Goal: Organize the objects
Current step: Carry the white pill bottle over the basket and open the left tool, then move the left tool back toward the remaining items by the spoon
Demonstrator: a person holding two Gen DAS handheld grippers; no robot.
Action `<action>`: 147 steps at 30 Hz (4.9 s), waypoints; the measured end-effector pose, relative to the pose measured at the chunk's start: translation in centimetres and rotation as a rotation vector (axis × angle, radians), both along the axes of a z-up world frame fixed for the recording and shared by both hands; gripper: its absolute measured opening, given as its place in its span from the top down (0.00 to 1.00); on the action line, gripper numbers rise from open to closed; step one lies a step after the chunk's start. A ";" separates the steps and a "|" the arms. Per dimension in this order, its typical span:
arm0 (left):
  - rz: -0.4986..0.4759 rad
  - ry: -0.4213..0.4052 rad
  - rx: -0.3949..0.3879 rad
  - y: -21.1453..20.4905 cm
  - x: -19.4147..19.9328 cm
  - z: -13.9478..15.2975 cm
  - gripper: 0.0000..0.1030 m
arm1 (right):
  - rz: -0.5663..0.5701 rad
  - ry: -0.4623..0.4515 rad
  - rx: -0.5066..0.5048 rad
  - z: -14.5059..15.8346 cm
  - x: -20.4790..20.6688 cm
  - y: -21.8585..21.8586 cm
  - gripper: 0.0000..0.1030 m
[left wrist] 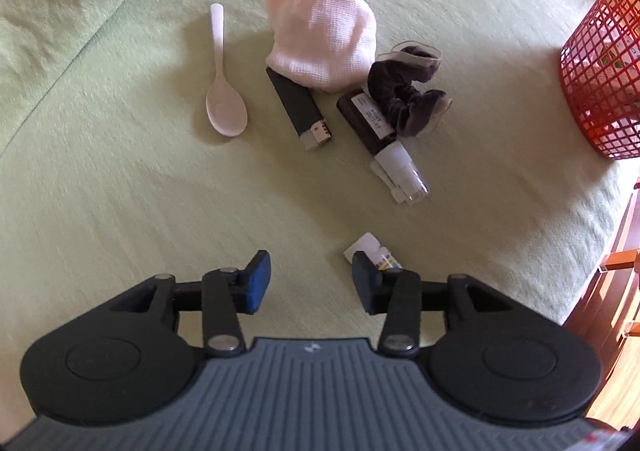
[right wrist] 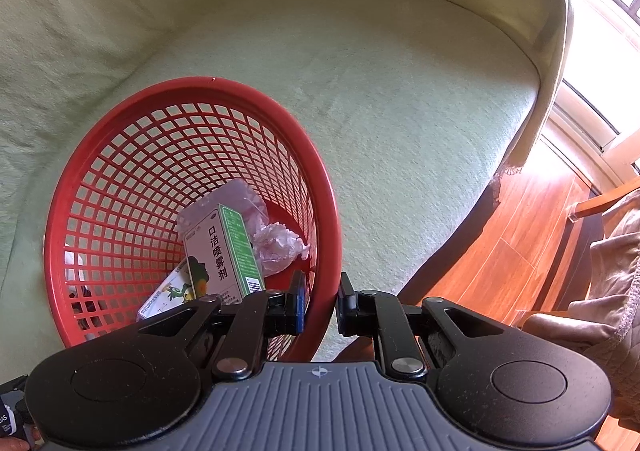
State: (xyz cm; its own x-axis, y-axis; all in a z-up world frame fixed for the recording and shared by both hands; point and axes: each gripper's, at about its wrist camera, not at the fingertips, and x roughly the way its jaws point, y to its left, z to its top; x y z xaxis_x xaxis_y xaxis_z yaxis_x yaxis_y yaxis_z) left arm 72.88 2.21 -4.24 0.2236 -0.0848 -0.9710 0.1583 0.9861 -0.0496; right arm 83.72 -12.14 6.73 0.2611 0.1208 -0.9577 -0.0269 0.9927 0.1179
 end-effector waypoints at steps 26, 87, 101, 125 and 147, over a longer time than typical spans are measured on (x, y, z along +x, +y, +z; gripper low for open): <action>0.318 0.117 -0.198 -1.3 -0.2 -3.4 0.79 | -0.010 0.001 0.007 -0.1 0.0 -0.2 0.89; -0.251 -0.123 -0.187 -26.4 8.9 16.4 0.67 | 0.041 -0.032 0.043 0.3 0.7 0.4 0.89; -0.127 -0.250 -0.234 -19.2 8.4 20.5 0.64 | 0.044 -0.029 0.043 0.3 0.4 0.4 0.89; 0.172 -0.164 -0.055 -0.4 1.0 12.0 0.63 | 0.057 -0.022 0.000 0.4 -0.5 1.2 0.89; 0.280 -0.074 -0.178 0.1 2.7 2.7 0.65 | 0.055 -0.024 -0.033 0.7 -0.6 1.8 0.89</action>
State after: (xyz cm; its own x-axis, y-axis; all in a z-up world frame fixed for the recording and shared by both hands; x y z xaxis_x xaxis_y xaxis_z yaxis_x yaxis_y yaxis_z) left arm 75.62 2.31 -1.49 0.3313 -0.1770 -0.9268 -0.1075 0.9688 -0.2234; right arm 83.11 -10.33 7.39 0.2781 0.1040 -0.9549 -0.0842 0.9929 0.0836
